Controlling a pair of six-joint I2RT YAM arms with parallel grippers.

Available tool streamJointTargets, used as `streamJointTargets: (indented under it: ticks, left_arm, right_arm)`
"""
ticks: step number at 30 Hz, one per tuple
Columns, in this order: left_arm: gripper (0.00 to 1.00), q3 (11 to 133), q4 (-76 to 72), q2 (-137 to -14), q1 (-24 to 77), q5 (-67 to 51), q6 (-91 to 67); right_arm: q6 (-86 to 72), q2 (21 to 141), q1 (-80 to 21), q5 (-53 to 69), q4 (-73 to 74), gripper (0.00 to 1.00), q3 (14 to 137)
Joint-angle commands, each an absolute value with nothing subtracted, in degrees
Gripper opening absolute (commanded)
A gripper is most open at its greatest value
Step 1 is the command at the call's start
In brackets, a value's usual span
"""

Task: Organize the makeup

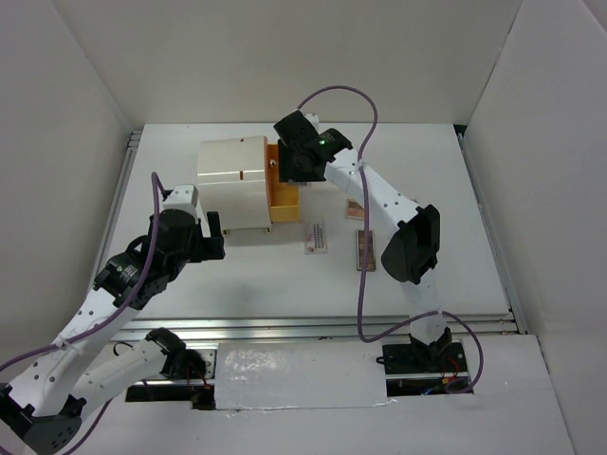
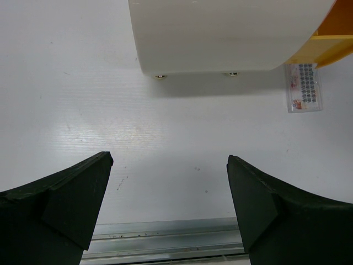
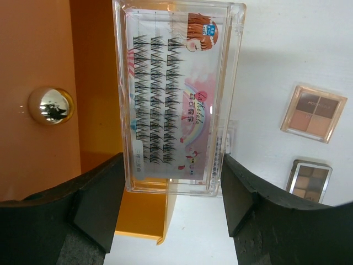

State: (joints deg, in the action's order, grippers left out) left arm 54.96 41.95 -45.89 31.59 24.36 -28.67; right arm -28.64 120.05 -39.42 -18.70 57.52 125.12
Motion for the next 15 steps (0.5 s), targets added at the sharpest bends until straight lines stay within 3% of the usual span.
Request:
streamJointTargets:
  ticks: [1,15]
  left_arm:
    - [0.99,54.8,40.2,-44.9,31.6,24.8,-28.2]
    - [0.99,54.8,40.2,-44.8,31.6,24.7,-28.1]
  right_arm:
    - [-28.0,120.7,-40.6,-19.9,58.7,0.56,129.1]
    - [-27.8,122.2,-41.6,-20.1,59.5,0.6,130.6]
